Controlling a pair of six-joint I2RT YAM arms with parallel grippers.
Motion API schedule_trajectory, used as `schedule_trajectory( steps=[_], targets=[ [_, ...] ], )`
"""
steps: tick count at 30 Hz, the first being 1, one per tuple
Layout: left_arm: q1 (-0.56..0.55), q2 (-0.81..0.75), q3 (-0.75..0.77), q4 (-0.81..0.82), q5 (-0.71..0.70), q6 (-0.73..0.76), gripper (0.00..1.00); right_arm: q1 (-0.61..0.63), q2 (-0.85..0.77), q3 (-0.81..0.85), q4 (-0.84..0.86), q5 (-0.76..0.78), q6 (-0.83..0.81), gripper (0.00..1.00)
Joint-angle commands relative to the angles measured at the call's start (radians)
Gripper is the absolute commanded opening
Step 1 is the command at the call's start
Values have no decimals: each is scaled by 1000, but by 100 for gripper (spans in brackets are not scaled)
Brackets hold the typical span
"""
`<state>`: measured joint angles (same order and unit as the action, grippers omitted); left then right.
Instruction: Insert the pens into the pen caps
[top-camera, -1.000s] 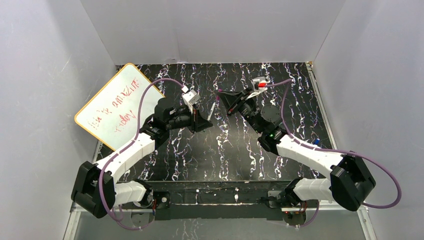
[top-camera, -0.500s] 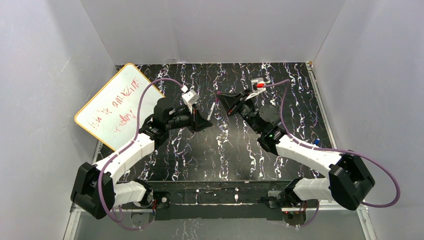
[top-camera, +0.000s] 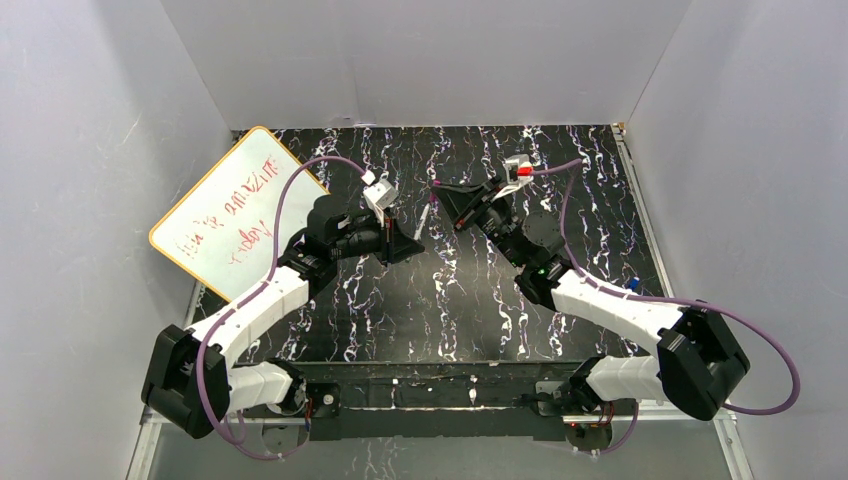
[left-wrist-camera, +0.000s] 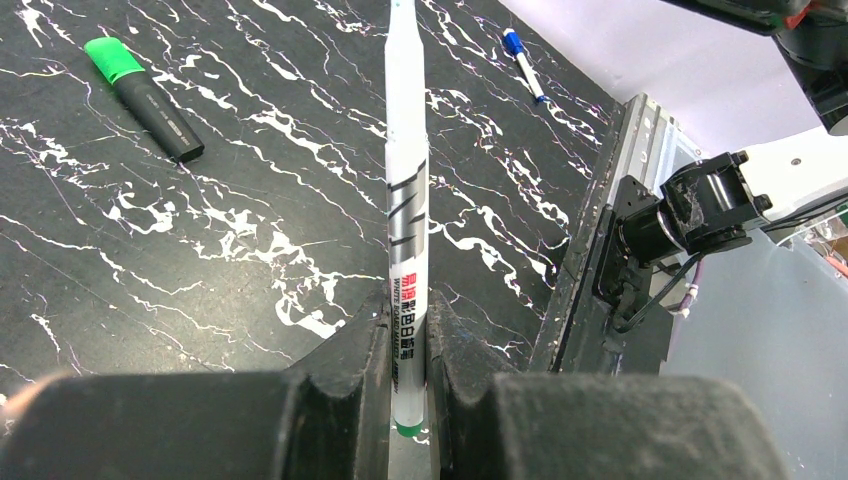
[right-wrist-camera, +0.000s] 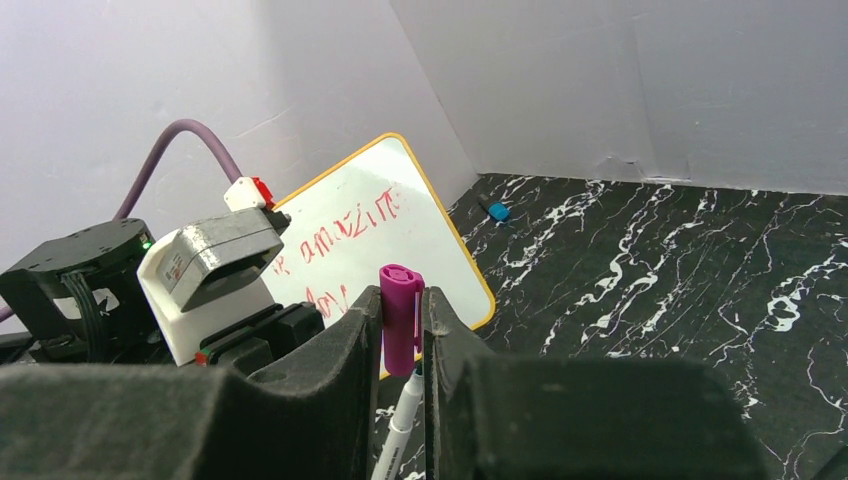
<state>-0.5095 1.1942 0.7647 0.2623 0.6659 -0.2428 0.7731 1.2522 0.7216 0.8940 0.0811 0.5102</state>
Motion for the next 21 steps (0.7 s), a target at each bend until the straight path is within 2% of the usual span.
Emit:
schedule_trajectory(
  steps=[1,21],
  targets=[
    [6,-37,5,-2,9,19,0,3,11,7,63,-25,13,20],
    [10,-50,8,-15,3,33,0,4,55,-2,60,-44,57,20]
  ],
)
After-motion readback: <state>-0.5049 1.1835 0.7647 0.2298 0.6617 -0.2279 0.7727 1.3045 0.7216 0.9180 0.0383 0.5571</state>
